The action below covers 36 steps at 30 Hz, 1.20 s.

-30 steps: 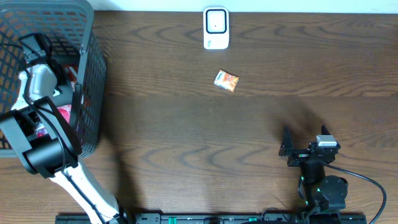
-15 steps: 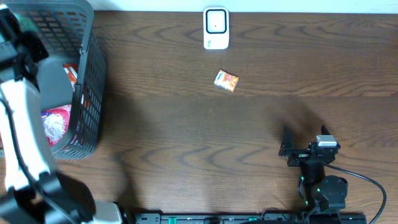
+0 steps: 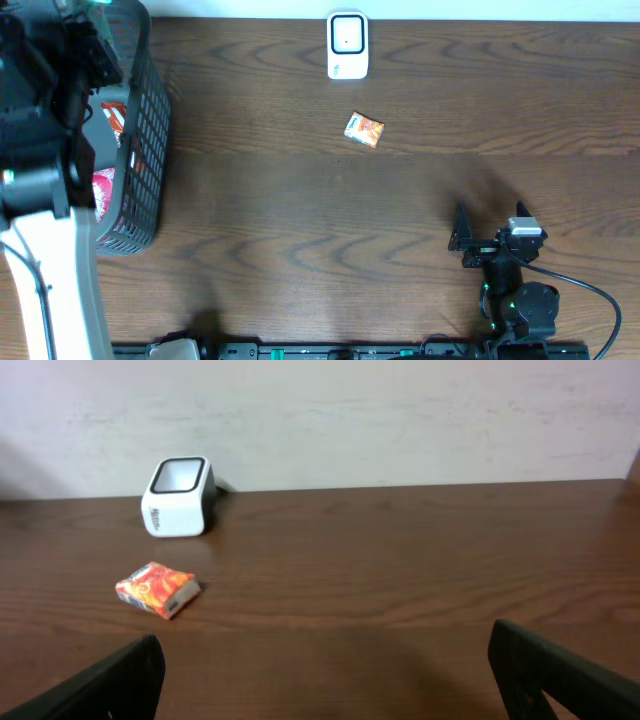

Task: Scan the item barcode
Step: 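Grasp the green wipes pack with the left gripper and lift, then carry the green wipes pack with the left gripper to the scanner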

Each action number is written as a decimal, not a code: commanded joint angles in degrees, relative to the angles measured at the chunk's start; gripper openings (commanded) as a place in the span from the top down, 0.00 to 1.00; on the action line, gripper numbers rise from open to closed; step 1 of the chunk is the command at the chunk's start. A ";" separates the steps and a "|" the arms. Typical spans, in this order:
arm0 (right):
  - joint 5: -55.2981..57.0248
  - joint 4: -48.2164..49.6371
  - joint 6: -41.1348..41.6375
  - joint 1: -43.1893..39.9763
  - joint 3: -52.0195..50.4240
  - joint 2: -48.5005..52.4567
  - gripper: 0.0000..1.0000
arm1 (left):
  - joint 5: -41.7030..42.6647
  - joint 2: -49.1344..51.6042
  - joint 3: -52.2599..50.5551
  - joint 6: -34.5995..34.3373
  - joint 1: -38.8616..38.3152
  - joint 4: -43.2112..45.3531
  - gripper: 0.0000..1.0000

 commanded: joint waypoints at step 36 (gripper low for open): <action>-0.09 -0.04 -0.42 -0.35 -0.24 -0.31 0.01 | 3.13 27.02 0.37 -25.59 -36.33 -12.11 0.93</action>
